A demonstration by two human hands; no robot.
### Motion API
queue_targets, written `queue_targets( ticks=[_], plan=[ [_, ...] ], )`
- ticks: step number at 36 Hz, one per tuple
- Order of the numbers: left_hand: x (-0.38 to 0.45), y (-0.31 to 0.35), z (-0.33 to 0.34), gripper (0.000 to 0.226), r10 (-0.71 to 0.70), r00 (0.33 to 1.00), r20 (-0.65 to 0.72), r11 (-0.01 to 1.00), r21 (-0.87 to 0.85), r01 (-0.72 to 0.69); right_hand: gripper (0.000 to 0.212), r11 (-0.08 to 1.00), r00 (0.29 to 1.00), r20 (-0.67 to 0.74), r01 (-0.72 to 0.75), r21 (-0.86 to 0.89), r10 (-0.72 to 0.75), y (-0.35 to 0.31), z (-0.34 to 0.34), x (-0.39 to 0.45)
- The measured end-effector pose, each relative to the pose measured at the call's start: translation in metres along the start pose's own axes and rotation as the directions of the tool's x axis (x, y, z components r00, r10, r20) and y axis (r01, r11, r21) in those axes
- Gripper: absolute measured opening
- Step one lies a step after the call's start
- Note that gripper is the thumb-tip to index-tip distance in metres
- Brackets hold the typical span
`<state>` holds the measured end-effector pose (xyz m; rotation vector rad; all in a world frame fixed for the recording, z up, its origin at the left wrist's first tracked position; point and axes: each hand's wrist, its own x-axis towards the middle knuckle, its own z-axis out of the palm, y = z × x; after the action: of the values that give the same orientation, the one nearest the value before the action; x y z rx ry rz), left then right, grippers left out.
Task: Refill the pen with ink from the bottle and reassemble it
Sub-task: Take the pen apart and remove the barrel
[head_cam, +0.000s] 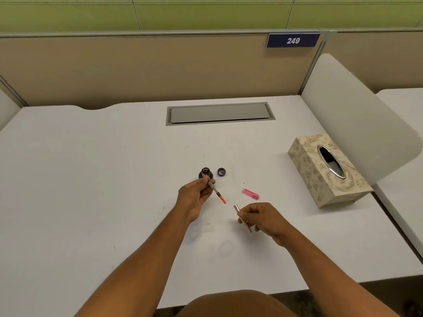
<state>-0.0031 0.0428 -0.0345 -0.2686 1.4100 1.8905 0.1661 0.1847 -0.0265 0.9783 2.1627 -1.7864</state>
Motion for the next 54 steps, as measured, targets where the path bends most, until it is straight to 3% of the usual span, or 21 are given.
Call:
queue_targets(
  ticks=[4,10,34,54],
  plan=[
    [-0.003,-0.003,0.002,0.013,-0.011,1.000,0.017,1.000,0.014,0.011,0.012,0.982,0.981,-0.181,0.032,-0.186,-0.066,0.005,0.007,0.013],
    [-0.005,-0.004,0.003,0.019,-0.016,0.999,0.037,0.999,0.038,0.015,0.015,0.903,0.945,-0.294,0.001,-0.429,-0.141,0.011,0.020,0.031],
    [-0.001,0.000,-0.005,0.017,-0.038,0.997,0.061,0.997,0.075,0.033,0.023,0.896,0.857,-0.487,-0.073,-0.438,-0.169,0.018,0.040,0.041],
    [-0.001,-0.001,-0.013,0.026,-0.054,0.996,0.071,0.995,0.088,0.047,0.027,0.886,0.835,-0.520,-0.091,-0.455,-0.181,0.019,0.044,0.044]
  ],
)
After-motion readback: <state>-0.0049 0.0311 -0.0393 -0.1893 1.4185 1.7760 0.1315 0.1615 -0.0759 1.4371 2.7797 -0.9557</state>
